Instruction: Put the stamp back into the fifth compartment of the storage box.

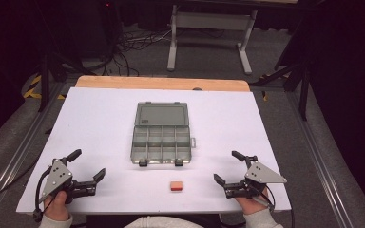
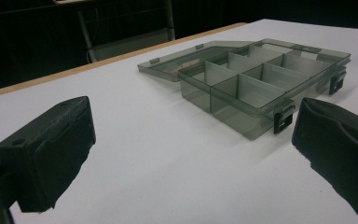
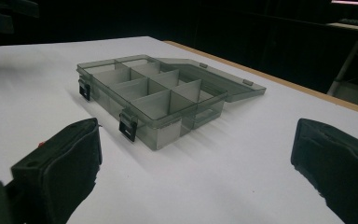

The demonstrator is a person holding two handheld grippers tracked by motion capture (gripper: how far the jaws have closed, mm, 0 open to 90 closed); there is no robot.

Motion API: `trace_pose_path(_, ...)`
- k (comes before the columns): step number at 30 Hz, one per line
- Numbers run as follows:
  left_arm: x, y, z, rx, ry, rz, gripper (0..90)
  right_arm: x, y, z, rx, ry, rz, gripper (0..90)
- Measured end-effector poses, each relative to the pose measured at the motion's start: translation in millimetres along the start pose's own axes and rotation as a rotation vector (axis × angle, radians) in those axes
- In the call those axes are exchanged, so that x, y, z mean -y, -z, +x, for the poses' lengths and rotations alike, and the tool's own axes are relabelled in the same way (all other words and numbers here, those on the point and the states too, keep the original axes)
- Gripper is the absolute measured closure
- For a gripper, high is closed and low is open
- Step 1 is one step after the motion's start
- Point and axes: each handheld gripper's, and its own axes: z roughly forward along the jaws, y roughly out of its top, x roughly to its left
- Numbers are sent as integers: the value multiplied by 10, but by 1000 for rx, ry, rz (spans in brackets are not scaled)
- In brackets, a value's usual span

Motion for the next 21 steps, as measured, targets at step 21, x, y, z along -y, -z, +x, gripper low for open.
trace_pose_path(21, 4, -13, 6, -2, 4, 2, 4, -44, -47, 81, -55, 23, 0, 41)
